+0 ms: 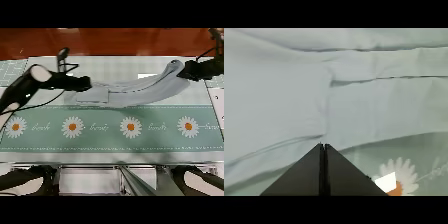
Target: Fold the shirts.
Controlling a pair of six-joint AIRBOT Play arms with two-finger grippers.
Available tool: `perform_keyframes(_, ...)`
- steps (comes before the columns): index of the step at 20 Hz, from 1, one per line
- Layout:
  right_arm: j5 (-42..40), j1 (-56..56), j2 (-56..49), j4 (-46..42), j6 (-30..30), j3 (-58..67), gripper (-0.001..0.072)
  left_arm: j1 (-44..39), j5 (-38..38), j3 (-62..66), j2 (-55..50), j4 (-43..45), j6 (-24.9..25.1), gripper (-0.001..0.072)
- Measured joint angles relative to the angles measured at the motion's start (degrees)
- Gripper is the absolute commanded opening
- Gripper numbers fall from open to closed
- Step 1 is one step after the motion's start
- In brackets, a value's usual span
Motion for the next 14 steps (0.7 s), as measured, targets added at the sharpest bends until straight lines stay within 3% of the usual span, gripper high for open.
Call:
perform_keyframes(8,1.99,0.00,17.05,1.16,0.98,-10.32,0.0024,-19.41,-7.34,31.36,-27.34,-0.17,-7.58,0.0016)
perform_keyframes(14,1.88,0.00,19.47,2.23,1.03,-12.55,0.0024,-26.40,-11.45,39.58,-35.47,-5.33,-7.17,0.0017)
